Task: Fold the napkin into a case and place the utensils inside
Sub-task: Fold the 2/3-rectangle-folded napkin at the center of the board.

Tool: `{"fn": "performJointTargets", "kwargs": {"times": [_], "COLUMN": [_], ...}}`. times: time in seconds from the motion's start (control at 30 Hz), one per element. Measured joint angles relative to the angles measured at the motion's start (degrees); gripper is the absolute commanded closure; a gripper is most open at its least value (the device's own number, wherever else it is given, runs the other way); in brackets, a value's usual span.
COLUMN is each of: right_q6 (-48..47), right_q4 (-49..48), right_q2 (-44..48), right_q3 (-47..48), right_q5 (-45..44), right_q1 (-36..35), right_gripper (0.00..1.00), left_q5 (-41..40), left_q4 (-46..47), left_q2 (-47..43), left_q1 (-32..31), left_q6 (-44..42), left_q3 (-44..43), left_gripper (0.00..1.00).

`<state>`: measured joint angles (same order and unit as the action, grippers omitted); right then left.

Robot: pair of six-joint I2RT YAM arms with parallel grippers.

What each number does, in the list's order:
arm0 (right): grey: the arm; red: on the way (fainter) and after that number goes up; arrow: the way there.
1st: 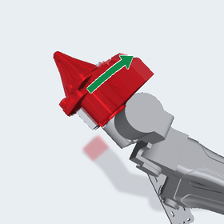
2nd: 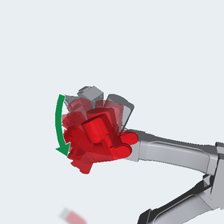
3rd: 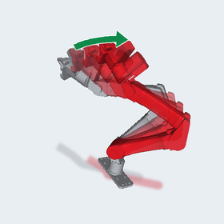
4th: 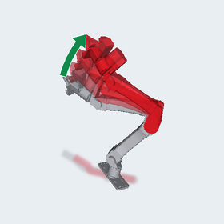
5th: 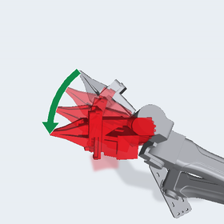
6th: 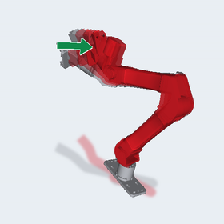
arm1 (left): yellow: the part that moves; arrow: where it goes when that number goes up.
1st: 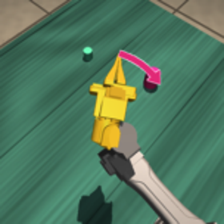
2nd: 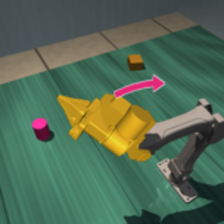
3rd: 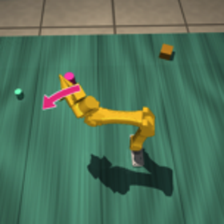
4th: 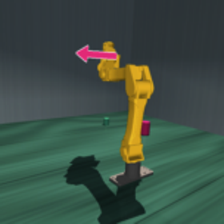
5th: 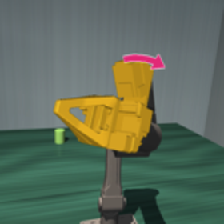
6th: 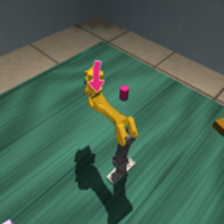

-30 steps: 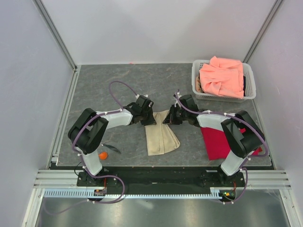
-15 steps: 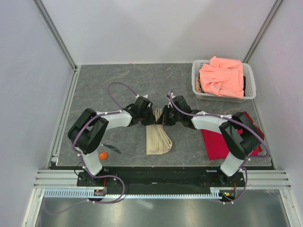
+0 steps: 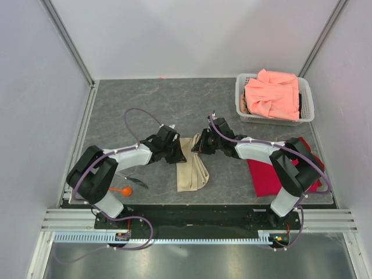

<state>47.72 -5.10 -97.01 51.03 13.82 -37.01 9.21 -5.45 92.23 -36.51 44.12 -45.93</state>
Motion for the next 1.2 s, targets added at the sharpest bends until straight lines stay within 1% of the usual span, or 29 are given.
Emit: {"fn": "performJointTargets", "kwargs": {"times": [0.17, 0.33, 0.5, 0.73, 1.0, 1.2], "right_q6": [1.68, 5.53, 10.45, 16.87, 20.65, 26.43], "right_q4": [0.02, -0.66, -4.26, -10.69, -14.29, -19.28], "right_q2": [0.0, -0.02, -0.61, -3.65, -5.14, -5.2], "right_q3": [0.0, -0.02, -1.03, -3.56, -5.42, -7.43], "right_q5": [-0.76, -1.4, -2.97, -4.98, -7.39, -8.39], "right_q1": [0.0, -0.48, -2.67, -4.04, -4.24, -4.68], "right_gripper": [1.0, 1.0, 1.0, 1.0, 1.0, 1.0], "left_q5": [-0.04, 0.87, 1.55, 1.68, 1.38, 1.42], "left_q4": [-0.11, 3.98, 8.37, 11.3, 9.68, 9.38], "left_q2": [-2.01, -1.92, -0.42, 0.42, -0.81, -0.61], "left_q1": [0.0, -0.04, -0.55, -0.92, -0.96, -0.96], "left_q6": [0.02, 1.11, 2.43, 3.15, 3.06, 3.04], "left_q3": [4.33, 6.21, 6.6, 6.97, 7.02, 7.02], "left_gripper": [0.98, 0.98, 0.98, 0.98, 0.98, 0.98]}}
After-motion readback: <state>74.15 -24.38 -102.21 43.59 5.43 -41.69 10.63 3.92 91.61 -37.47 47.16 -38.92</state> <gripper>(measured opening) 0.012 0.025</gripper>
